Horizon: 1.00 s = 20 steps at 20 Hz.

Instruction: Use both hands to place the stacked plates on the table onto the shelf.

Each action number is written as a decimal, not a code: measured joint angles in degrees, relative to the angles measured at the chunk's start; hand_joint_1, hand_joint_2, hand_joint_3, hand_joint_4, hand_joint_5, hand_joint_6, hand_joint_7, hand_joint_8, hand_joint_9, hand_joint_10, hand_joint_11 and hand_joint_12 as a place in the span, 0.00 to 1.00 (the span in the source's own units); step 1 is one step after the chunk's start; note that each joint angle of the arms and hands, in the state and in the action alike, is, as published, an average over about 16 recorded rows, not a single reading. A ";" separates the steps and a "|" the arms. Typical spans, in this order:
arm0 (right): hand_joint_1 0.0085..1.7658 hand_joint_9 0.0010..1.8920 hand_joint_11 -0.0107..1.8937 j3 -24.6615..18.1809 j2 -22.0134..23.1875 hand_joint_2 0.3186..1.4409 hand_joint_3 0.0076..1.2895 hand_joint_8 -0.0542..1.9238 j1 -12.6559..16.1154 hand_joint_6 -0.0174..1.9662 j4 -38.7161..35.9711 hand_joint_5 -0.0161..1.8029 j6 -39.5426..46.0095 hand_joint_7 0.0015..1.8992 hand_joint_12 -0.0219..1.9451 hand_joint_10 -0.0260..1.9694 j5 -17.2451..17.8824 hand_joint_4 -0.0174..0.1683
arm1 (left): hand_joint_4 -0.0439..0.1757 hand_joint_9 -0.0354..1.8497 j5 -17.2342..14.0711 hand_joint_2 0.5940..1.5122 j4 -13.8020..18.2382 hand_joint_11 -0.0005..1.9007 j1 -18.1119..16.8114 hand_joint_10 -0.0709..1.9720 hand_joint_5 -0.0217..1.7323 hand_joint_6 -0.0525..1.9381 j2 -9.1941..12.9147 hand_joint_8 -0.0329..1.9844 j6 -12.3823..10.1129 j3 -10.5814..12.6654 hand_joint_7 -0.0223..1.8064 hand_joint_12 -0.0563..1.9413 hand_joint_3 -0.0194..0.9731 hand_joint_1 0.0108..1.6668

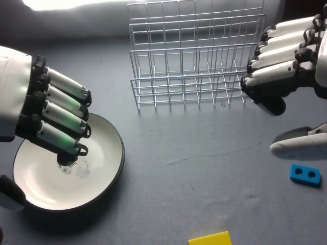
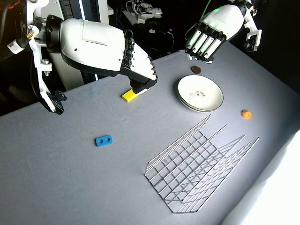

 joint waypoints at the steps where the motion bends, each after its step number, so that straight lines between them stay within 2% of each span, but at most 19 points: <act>1: 0.05 0.08 0.06 0.00 0.00 0.70 0.04 0.53 0.00 0.50 0.00 0.11 -0.01 0.09 0.51 0.51 0.01 0.11 | 0.22 0.14 -0.05 0.51 0.08 0.10 -0.12 0.42 0.14 0.22 -0.02 0.34 -0.01 0.05 0.12 0.49 0.09 0.06; 4: 0.04 0.06 0.05 0.00 -0.01 0.69 0.03 0.40 0.00 0.37 -0.02 0.09 -0.04 0.07 0.39 0.39 0.03 0.11 | 0.22 0.11 -0.37 0.51 0.77 0.07 -0.91 0.32 0.11 0.17 -0.14 0.26 -0.07 0.27 0.09 0.37 0.08 0.04; 8: 0.03 0.05 0.04 0.01 -0.01 0.68 0.03 0.31 0.00 0.28 -0.03 0.07 -0.08 0.05 0.29 0.29 0.06 0.12 | 0.22 0.09 -0.92 0.50 1.98 0.06 -1.61 0.25 0.09 0.13 -0.24 0.19 -0.11 0.67 0.07 0.28 0.07 0.03; 13: 0.02 0.01 0.01 0.01 -0.03 0.65 0.01 0.06 0.00 0.05 -0.05 0.02 -0.27 0.01 0.04 0.05 0.12 0.12 | 0.22 0.03 -2.08 0.47 4.31 0.01 -1.69 0.04 0.02 0.02 -0.52 0.02 0.17 2.47 0.02 0.04 0.05 0.01; 17: 0.05 0.01 0.01 0.02 -0.03 0.64 0.01 0.04 0.00 0.02 -0.10 0.02 -0.66 0.01 0.01 0.02 0.14 0.12 | 0.23 0.03 -2.81 0.47 6.34 0.01 -0.21 0.04 0.02 0.02 -0.74 0.01 0.98 4.34 0.02 0.02 0.05 0.01; 20: 0.07 0.01 0.01 0.19 -0.09 0.62 0.01 0.03 -0.01 0.02 -1.09 0.02 -0.26 0.01 0.01 0.02 0.29 0.13 | 0.23 0.03 -3.13 0.46 6.88 0.01 2.57 0.04 0.02 0.02 -1.25 0.01 2.07 6.09 0.02 0.02 0.05 0.01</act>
